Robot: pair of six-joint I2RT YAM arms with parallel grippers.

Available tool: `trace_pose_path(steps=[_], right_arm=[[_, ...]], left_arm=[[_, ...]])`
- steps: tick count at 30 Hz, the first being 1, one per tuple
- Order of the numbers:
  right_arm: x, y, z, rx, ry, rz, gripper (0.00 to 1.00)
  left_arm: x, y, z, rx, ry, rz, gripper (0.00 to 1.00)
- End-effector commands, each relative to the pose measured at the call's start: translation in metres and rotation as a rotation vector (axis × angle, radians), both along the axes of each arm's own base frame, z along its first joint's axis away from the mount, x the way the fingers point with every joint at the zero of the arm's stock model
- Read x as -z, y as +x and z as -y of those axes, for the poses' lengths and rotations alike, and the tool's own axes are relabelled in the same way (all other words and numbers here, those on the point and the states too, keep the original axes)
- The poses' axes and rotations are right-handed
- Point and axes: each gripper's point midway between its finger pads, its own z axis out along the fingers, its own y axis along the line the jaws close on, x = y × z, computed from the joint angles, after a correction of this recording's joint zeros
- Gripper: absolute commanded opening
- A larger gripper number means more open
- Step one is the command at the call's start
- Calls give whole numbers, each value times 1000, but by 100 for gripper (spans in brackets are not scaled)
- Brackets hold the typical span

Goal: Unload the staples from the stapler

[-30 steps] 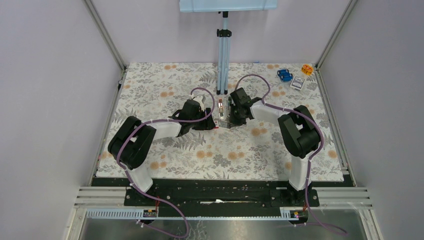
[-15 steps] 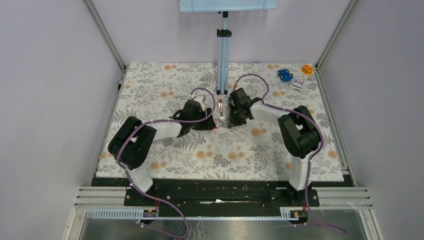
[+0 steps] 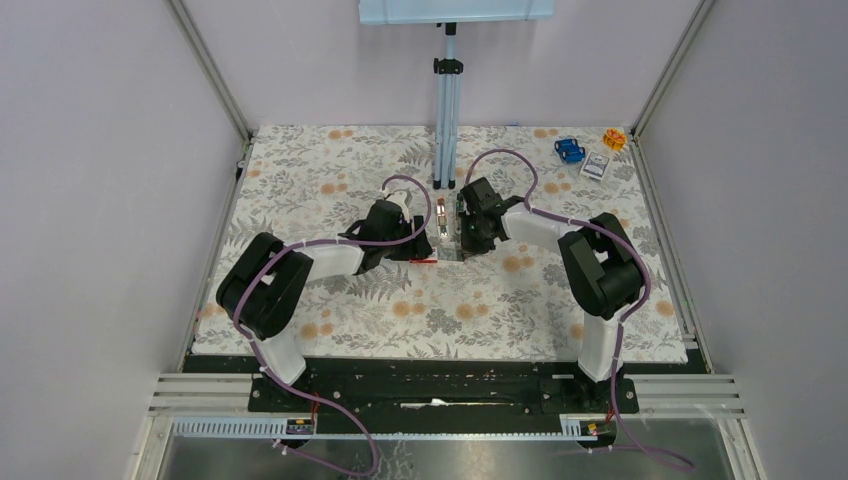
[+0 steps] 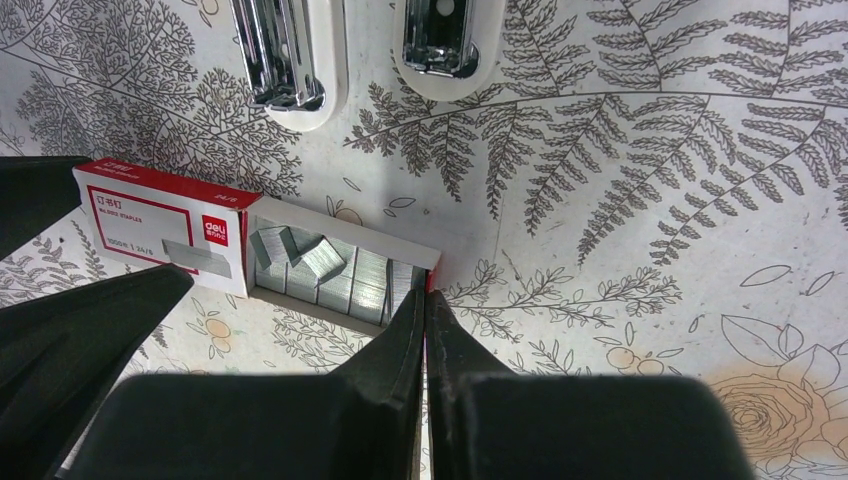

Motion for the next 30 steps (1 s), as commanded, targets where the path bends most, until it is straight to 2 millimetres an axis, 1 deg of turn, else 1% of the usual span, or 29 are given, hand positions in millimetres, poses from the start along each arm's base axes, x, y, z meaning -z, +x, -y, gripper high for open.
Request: trace_pose_path(steps=[1,19,30], right_arm=[[-13,-8,-1,-29,4,13,0],[-23,-4,-16,-44,53,15,0],[-27,-4,-31,-51,70,17,0]], left_arm=[[10,-6,-11,-25,42,-27,68],[16,-8,-7,-5,36,-45,62],[16,-9,-5,2,29,-47,62]])
